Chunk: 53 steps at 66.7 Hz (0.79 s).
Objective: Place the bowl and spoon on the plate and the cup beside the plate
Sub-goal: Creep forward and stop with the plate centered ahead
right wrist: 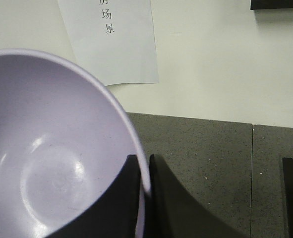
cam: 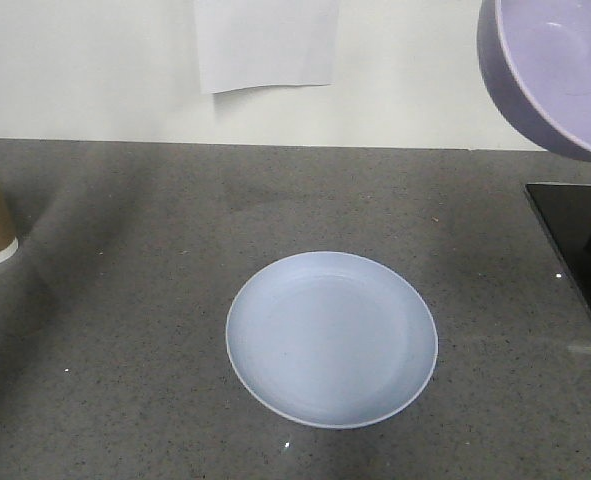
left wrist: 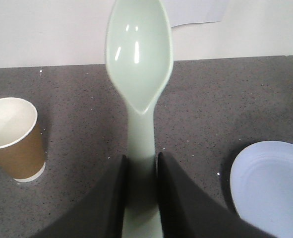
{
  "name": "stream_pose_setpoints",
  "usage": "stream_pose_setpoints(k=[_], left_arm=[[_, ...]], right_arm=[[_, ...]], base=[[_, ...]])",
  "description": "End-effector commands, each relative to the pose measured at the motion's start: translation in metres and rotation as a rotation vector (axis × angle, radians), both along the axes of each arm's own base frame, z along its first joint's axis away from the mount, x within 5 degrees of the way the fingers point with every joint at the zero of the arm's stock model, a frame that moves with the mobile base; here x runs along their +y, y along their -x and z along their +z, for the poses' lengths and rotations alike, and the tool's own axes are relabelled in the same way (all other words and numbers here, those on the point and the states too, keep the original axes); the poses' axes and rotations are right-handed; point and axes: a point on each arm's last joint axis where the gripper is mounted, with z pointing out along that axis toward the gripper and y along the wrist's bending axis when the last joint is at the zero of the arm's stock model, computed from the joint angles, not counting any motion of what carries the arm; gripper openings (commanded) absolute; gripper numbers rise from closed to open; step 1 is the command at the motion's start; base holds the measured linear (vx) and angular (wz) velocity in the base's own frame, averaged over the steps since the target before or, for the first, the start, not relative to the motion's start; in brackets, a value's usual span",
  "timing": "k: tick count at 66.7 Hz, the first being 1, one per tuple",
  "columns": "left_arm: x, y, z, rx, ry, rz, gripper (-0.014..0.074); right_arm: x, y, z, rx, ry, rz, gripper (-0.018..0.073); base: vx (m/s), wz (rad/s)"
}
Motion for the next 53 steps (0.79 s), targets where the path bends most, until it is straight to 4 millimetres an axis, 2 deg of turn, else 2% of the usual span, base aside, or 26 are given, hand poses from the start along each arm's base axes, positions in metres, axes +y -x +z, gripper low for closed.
stream_pose_setpoints(k=[1, 53], left_arm=[[-0.0005, 0.0022, 0.015, -0.095, 0.025, 0.008, -0.0006], [-0.0005, 0.0022, 0.015, -0.095, 0.025, 0.008, -0.0006]], right_arm=[[-0.0006, 0.004, 0.0154, -0.1, -0.022, -0.012, -0.001], [-0.0006, 0.004, 0.0154, -0.1, -0.022, -0.012, -0.001]], base=[[0.03, 0.01], [0.02, 0.0]])
